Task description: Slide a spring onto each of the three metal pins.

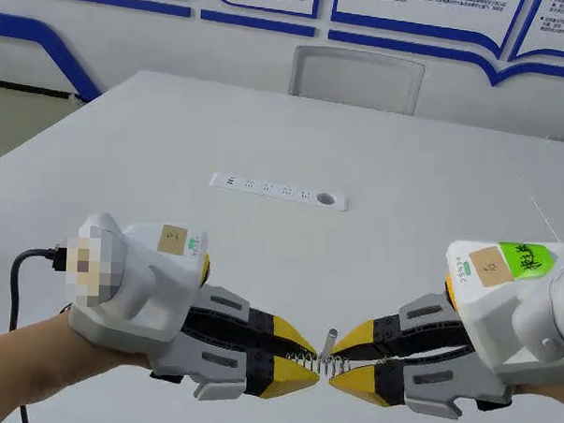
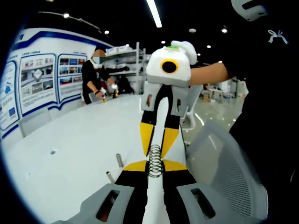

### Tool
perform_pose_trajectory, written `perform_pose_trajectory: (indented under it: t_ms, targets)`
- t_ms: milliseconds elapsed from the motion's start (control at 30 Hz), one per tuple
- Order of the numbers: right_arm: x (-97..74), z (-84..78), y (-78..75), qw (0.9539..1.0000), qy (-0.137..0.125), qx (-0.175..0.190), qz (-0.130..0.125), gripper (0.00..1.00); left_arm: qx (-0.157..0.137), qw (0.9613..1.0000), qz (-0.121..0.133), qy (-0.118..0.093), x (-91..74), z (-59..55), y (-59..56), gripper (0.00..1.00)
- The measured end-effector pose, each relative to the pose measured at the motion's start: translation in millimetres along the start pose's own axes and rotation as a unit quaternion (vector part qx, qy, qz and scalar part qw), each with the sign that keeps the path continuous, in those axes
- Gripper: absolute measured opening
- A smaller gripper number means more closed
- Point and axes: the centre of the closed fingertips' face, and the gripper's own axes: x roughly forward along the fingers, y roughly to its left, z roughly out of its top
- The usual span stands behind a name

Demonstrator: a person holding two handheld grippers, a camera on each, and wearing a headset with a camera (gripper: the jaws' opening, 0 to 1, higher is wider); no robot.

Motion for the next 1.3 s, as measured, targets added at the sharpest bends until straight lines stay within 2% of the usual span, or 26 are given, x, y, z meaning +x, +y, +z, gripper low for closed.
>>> perform_pose_trajectory:
  t_ms: [167,300,433,500,533,600,733,1033,1133,1300]
  targets:
    - [-0.9,0.4,2.7,1.0000,-0.001,0.005,0.006,0.11,0.004,1.0000,-0.003,0.007,0.8,-2.6,-1.0,0.10]
    - [-4.9,4.0,1.1,0.9999,-0.011,0.010,0.007,0.11,0.001,1.0000,-0.002,0.000,0.0,0.3,0.2,0.10]
    - [-10.1,14.1,-0.2,0.9985,-0.043,0.032,0.014,0.11,0.002,1.0000,-0.001,0.000,-0.4,0.3,1.8,0.10]
    - [-11.6,23.5,-1.4,0.9964,-0.069,0.047,0.014,0.11,0.018,0.9997,0.001,0.013,0.7,-4.4,2.0,0.10]
    - [-11.8,24.7,-1.7,0.9962,-0.071,0.048,0.014,0.11,0.021,0.9997,0.001,0.014,1.3,-4.0,1.4,0.10]
    - [-8.7,21.9,-1.3,0.9975,-0.058,0.038,0.012,0.11,0.027,0.9995,0.006,0.018,1.1,-5.2,3.0,0.10]
    - [-4.7,21.2,-0.2,0.9972,-0.059,0.042,0.014,0.11,0.025,0.9994,0.003,0.024,-0.2,-8.8,3.0,0.10]
    - [-1.9,22.3,-0.3,0.9952,-0.073,0.062,0.020,0.12,0.024,0.9995,0.003,0.022,0.8,-10.7,4.0,0.10]
    - [-0.6,20.8,-0.9,0.9956,-0.071,0.059,0.018,0.11,0.025,0.9992,0.002,0.030,3.4,-14.1,5.0,0.10]
    - [-1.8,23.3,-3.1,0.9948,-0.080,0.061,0.014,0.11,0.019,0.9995,0.004,0.024,4.3,-14.2,6.3,0.10]
